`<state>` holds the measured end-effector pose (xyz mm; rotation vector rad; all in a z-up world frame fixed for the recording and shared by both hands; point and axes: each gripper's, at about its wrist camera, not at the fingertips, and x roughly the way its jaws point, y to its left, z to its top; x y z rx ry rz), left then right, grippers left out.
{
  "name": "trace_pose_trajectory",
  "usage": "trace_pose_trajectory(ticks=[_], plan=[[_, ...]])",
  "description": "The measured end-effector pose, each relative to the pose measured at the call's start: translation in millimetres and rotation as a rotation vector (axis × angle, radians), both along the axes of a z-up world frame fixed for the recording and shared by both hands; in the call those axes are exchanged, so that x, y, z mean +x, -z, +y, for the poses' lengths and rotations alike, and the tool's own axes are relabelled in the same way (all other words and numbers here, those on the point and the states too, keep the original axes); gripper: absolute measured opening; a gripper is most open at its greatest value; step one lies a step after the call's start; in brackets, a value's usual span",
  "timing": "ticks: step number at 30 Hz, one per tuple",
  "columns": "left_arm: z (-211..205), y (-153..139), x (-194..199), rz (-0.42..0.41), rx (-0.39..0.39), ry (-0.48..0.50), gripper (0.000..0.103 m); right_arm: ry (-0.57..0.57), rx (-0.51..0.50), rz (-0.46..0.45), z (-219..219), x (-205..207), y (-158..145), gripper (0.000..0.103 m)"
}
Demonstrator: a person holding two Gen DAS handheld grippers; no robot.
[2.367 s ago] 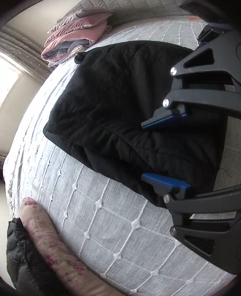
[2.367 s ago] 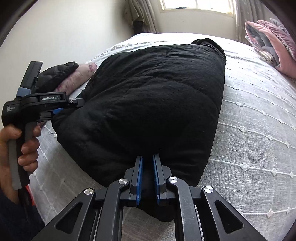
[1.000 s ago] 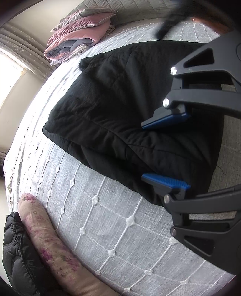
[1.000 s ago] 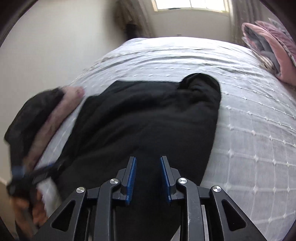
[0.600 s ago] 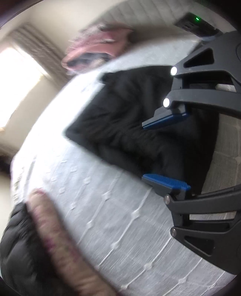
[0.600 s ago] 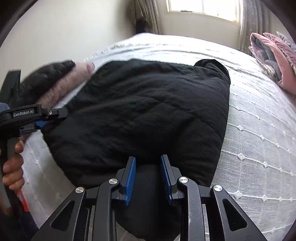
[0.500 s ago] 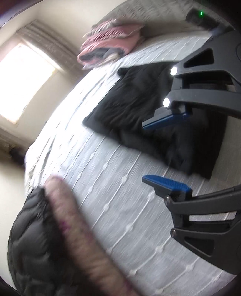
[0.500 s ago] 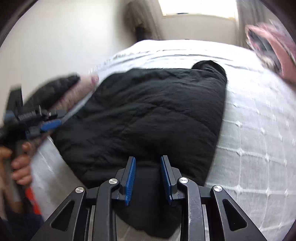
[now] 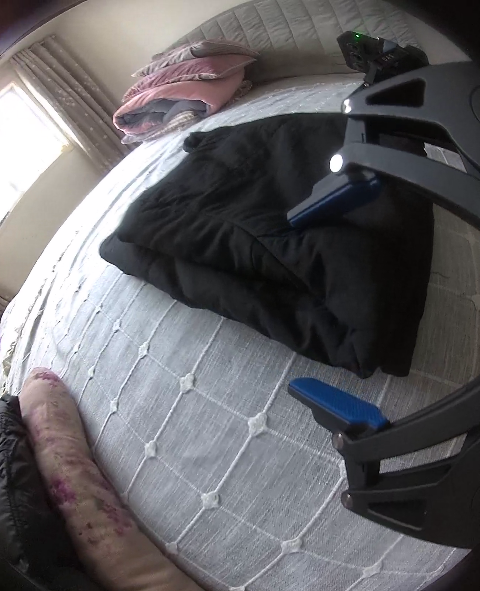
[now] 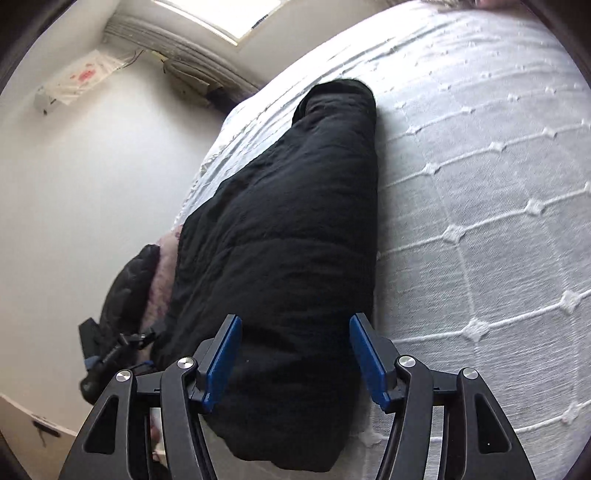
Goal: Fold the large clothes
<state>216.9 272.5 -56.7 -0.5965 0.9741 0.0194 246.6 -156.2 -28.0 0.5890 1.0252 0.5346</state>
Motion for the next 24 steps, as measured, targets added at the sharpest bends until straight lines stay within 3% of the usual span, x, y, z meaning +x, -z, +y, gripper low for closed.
trace_pose_trajectory(ticks=[3,5,9,13,15,19,24], plan=[[0,3,0,0.007,-0.031,-0.009,0.083,0.004,0.005,0.042,0,1,10,0.072],[-4,0,-2,-0.015,-0.055,0.01,0.065,0.009,0.012,0.089,-1,-1,18,0.074],[-12,2,-1,-0.013,-0.029,0.024,0.057,0.033,0.07,0.117,-4,-1,26,0.076],[-11,-5,-7,-0.04,-0.038,0.016,0.045,0.073,0.085,0.121,-4,1,35,0.061],[-15,-8,-9,-0.051,-0.016,0.023,0.043,0.063,0.068,0.111,-3,1,30,0.058],[-24,-9,-10,-0.049,0.032,0.033,0.042,0.038,0.128,0.162,-13,11,40,0.055],[-31,-7,-18,-0.039,0.05,0.061,0.042,-0.057,0.15,0.183,-21,23,46,0.054]])
